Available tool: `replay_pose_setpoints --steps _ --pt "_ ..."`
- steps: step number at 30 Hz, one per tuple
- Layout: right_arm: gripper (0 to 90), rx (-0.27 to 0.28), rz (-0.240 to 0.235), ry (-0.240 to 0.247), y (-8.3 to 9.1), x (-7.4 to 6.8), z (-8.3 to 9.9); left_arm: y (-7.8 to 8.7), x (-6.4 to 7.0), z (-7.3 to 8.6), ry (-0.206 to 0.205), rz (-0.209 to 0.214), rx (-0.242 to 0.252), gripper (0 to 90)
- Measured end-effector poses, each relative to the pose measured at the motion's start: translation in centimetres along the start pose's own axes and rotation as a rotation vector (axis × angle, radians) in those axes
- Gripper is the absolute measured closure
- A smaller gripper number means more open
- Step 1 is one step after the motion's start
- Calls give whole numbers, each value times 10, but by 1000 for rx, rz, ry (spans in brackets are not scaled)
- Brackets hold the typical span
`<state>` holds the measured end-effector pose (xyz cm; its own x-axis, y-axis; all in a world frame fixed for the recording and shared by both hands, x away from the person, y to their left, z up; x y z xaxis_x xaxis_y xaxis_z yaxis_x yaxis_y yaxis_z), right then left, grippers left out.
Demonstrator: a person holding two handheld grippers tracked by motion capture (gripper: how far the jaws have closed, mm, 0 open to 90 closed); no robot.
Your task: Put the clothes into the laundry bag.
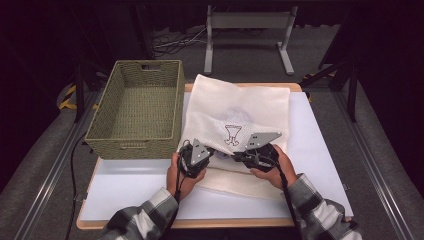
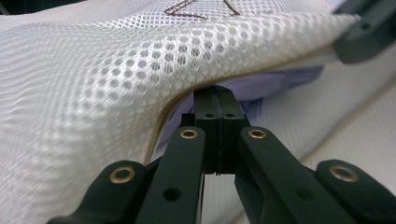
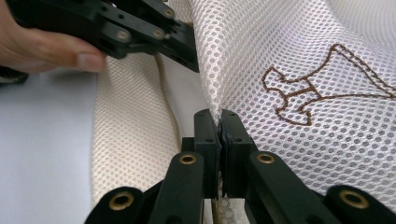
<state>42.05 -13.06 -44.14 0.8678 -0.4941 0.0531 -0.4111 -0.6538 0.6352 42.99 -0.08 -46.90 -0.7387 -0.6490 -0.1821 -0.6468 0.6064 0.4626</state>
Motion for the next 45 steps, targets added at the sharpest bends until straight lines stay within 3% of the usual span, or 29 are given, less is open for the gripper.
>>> replay_pose_setpoints --steps 5,6,9,16,20,26,28,35,38,40,42,45 --pt "879 3 1 1 2 0 -1 32 -12 11 11 -24 4 900" --pt "879 3 1 1 2 0 -1 32 -12 11 11 -24 4 900" --pt "879 1 -1 3 2 0 -1 49 -20 25 10 -49 -18 900" --pt "879 -12 -5 4 0 -1 2 77 -35 56 51 -83 -62 878" --pt "879 -10 -2 5 0 -1 1 78 -38 68 91 -55 -81 844" --pt "878 -9 1 8 -1 -1 1 69 -38 75 91 1 -120 734" --pt "877 -8 2 10 -1 -2 1 65 -39 77 94 3 -135 725" --pt "874 2 5 16 2 -1 0 54 -41 81 134 21 -166 554" --pt "874 -2 7 21 1 -2 0 53 -41 81 151 20 -176 547" --pt "874 0 7 25 2 -3 0 54 -42 82 168 24 -180 590" --pt "874 3 7 26 2 -3 0 59 -46 84 177 -5 -184 645" --pt "874 8 10 28 5 -2 0 67 -53 86 207 -28 -172 593"
Point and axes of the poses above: each handheld gripper's, and its own axes: y roughly backward along the jaws, z roughly out of its underside, x roughly to its right, the point moved 9 cm from there along -y, roughly forward along the jaws, and after that the axes turned 1 degree about -y, right-handed, at the moved point
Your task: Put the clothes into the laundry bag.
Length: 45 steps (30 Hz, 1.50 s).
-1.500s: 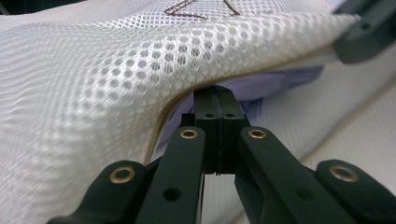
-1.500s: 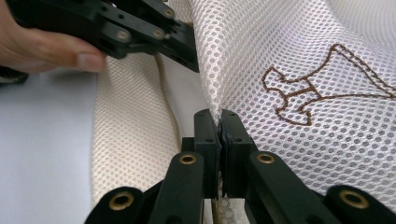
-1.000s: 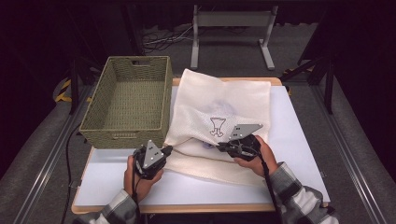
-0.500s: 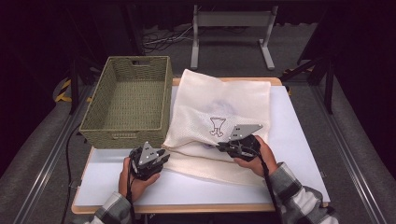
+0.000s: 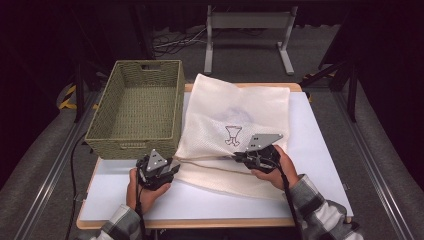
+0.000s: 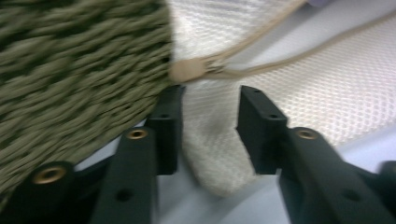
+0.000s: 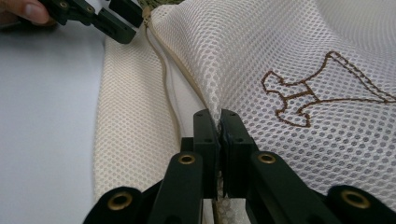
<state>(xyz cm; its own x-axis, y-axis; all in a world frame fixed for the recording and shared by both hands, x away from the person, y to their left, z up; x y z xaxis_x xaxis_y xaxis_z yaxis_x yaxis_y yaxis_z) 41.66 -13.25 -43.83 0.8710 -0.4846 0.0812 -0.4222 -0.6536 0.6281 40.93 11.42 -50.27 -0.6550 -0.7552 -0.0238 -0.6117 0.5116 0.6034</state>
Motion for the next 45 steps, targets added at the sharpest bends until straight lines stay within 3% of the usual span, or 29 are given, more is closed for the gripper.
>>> replay_pose_setpoints --steps 2,5,7,9,12,14,20,25,27,33,37,40,45 --pt "874 3 -1 -5 2 1 1 1 -3 2 32 12 2 592" --pt "873 7 -1 -6 3 1 1 -4 -3 4 31 29 -14 545" --pt "873 5 -2 -1 2 0 2 -6 -2 4 27 42 -17 571" --pt "872 4 -1 -2 2 0 2 -10 2 2 -2 68 -25 653" --pt "866 5 -1 -6 2 0 3 -11 3 1 -26 73 -37 821" --pt "861 8 0 -8 2 1 3 -8 4 1 -27 72 -35 843" --pt "817 10 4 -20 1 3 4 5 10 4 -59 84 -25 850" --pt "684 9 17 -20 2 4 5 15 17 12 -98 91 -34 849" --pt "669 3 12 -20 3 4 8 18 20 14 -102 95 -33 850" --pt "776 18 -2 -5 9 0 9 22 27 18 -121 98 -38 837" --pt "752 35 -5 -7 16 -2 10 23 26 18 -111 104 -29 819" --pt "679 54 3 -15 20 -2 10 24 26 17 -115 102 -24 816" --pt "836 85 5 -15 27 -2 9 25 27 16 -132 95 -23 820"
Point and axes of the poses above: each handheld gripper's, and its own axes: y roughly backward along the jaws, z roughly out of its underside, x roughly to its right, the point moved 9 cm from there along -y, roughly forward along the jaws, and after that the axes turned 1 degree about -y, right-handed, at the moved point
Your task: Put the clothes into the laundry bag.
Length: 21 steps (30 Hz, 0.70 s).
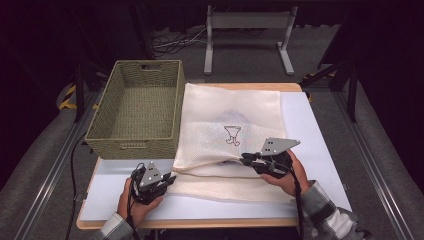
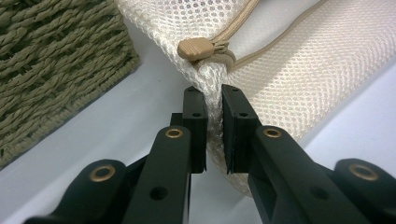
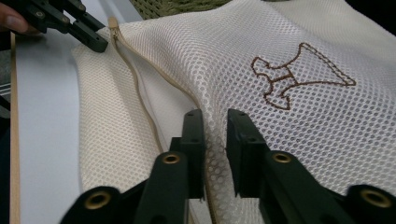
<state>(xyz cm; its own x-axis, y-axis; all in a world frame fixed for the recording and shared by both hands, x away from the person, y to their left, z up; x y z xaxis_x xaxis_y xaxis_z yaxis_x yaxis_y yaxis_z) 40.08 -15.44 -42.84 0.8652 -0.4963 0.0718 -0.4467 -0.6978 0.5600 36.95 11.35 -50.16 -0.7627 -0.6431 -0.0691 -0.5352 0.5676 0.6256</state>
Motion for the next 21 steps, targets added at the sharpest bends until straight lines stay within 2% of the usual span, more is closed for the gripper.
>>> replay_pose_setpoints --steps 4,6,8,11,13,15,18,21 --pt "844 -18 5 15 -4 -2 2 0 0 -2 0 15 16 830" --pt "808 -24 6 17 -6 -2 3 0 0 -2 5 18 24 831" --pt "726 -25 12 10 -7 0 3 1 0 -3 3 18 27 832" --pt "722 -34 6 20 -7 -2 4 3 1 -4 1 20 36 832" --pt "733 -43 8 40 -8 -4 4 3 1 -4 3 17 37 830" --pt "733 -61 34 74 -9 -4 4 3 1 -4 4 18 35 828" --pt "760 -96 52 84 -14 -3 8 3 0 -4 5 17 41 826" --pt "851 -135 60 97 -20 -1 14 4 -1 -3 7 11 42 817"
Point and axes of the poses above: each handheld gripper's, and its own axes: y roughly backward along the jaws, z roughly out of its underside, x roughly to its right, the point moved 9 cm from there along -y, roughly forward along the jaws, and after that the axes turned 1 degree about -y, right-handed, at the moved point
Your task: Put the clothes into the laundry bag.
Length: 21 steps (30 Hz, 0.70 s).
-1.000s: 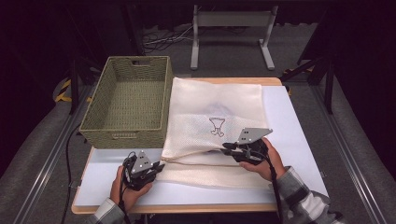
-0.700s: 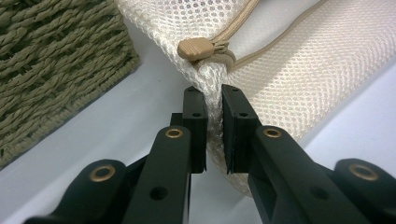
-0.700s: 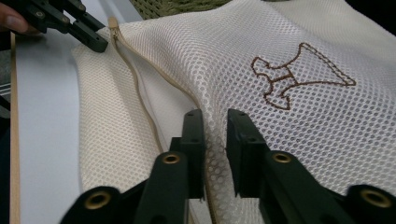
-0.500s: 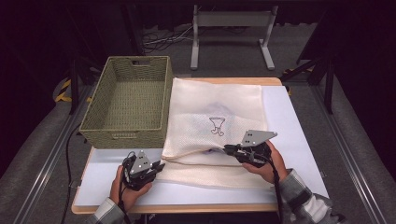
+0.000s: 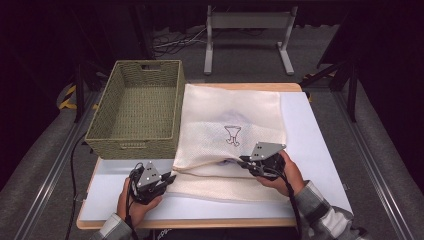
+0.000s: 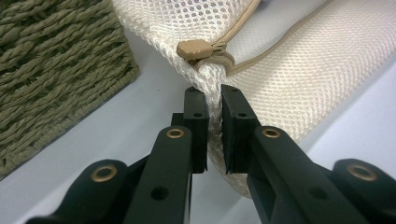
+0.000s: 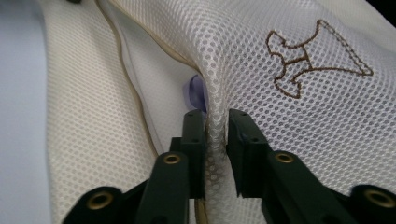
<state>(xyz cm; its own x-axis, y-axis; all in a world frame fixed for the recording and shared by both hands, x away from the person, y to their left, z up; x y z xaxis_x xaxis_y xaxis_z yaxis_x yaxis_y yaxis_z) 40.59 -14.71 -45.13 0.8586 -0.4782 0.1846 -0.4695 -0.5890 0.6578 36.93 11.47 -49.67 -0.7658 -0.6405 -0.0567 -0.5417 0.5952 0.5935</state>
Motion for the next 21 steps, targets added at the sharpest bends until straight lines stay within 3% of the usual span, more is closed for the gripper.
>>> replay_pose_setpoints --steps 5,8,11,14,18,21 --pt "871 -6 -40 -15 1 0 1 -1 -2 1 4 -10 -6 775" --pt "843 -29 -116 -82 1 1 6 -2 -6 4 25 -22 -19 760" --pt "792 -58 -143 -105 -2 0 11 -3 -8 6 31 -27 -29 755" --pt "762 -102 -153 -91 -6 -1 17 -3 -11 8 30 -33 -37 754" --pt "844 -104 -143 -84 -6 1 19 -4 -13 9 34 -35 -37 738" --pt "849 -123 -146 -76 -10 2 22 -4 -14 10 35 -39 -40 729"
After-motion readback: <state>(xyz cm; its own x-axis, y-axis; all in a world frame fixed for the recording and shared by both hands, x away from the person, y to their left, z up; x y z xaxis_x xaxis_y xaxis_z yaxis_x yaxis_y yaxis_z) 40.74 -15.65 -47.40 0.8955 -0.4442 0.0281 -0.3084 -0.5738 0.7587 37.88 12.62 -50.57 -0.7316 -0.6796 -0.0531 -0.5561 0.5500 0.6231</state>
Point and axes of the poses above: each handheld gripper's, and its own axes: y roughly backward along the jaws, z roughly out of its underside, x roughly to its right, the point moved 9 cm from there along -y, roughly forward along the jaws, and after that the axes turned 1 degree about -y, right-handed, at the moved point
